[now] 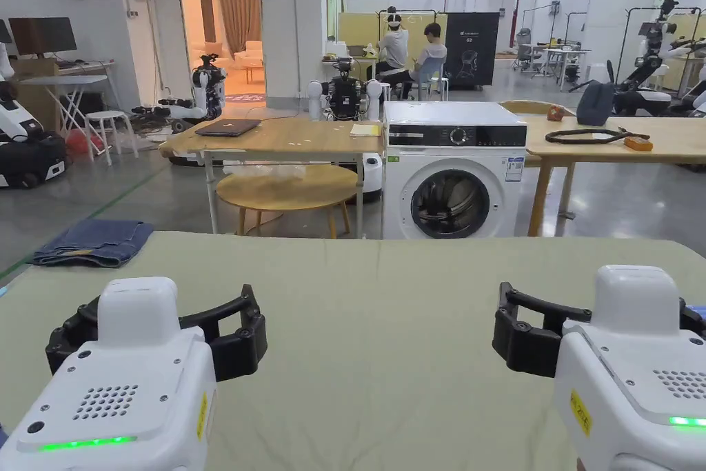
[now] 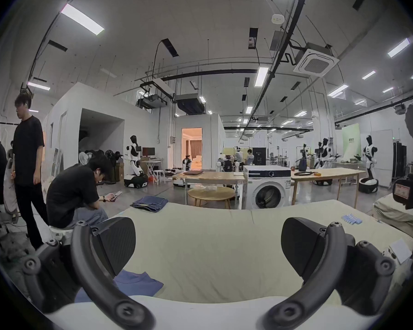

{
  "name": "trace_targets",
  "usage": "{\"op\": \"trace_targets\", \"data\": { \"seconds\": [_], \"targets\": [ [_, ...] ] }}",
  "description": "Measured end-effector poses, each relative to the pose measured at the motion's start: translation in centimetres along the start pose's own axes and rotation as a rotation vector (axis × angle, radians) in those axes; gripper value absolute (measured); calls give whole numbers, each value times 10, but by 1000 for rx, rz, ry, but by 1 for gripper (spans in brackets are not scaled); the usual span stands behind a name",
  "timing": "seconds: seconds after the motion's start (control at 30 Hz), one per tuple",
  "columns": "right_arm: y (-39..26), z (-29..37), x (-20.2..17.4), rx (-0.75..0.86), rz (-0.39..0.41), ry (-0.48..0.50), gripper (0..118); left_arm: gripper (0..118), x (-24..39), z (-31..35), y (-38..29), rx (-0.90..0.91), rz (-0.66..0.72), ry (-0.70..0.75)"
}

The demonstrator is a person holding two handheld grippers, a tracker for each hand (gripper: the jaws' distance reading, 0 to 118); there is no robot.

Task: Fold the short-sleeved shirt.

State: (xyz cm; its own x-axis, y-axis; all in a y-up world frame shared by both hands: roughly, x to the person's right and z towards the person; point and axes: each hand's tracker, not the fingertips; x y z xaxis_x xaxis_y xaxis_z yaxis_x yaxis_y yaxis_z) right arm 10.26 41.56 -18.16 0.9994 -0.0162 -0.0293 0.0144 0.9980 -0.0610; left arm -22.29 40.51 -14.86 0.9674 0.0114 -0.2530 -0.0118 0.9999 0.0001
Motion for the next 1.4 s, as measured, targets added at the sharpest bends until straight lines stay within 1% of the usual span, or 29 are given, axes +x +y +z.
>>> {"op": "trace_targets", "data": {
  "seconds": [0.17, 0.67, 0.77, 0.8, 0.83, 0.87, 0.9, 0.93, 0.97, 1.0, 1.07, 1.13, 1.23, 1.27, 1.33, 1.37, 1.4],
  "targets": [
    [-3, -2, -1, 1, 10, -10, 118, 118, 2, -1, -2, -2, -30, 13],
    [-4, -2, 1, -7, 13, -28, 118, 118, 4, 2, -2, -6, -37, 17],
    [-3, -1, 2, -12, 20, -22, 118, 118, 5, 2, -1, -11, -46, 8],
    [-3, 0, 3, -20, 12, -3, 115, 117, 4, 2, -1, -14, -40, -4],
    [-3, 2, 5, -8, -3, 19, 90, 108, 3, 4, -1, -5, -33, -23],
    [-4, 0, 4, 0, -3, -8, 0, 58, 3, 6, -1, 11, -34, -18],
    [-2, 4, 2, 6, 26, -103, 0, 6, 4, 4, -3, 4, -46, -2],
    [0, 5, 3, -18, 22, -58, 0, 0, 5, 6, -5, -5, -59, 86],
    [3, 4, 8, -71, -8, 1, 0, 0, 3, 8, -3, 6, -52, 21],
    [2, 2, 12, -76, -38, 8, 0, 0, -3, 10, -1, 15, -14, -51],
    [1, 7, 15, -53, -22, -21, 0, 0, -2, 10, 3, 8, -15, -5],
    [0, 3, 11, -60, -7, -36, 0, 0, -6, 11, 3, 6, -19, -15],
    [4, 2, 4, -66, -9, -2, 0, 0, -15, 9, -1, -11, -38, 2],
    [1, -4, -8, -64, -10, 14, 0, 0, -22, 11, 0, -19, -55, 16],
    [5, -9, -31, -61, -26, 101, 0, 0, -39, 18, 1, -37, -71, 62],
    [7, -12, -48, -58, -19, 144, 0, 0, -53, 25, 2, -40, -69, 73],
    [1, -19, -71, -54, -7, 191, 0, 0, -68, 32, 3, -47, -67, 123]
  ]
}}
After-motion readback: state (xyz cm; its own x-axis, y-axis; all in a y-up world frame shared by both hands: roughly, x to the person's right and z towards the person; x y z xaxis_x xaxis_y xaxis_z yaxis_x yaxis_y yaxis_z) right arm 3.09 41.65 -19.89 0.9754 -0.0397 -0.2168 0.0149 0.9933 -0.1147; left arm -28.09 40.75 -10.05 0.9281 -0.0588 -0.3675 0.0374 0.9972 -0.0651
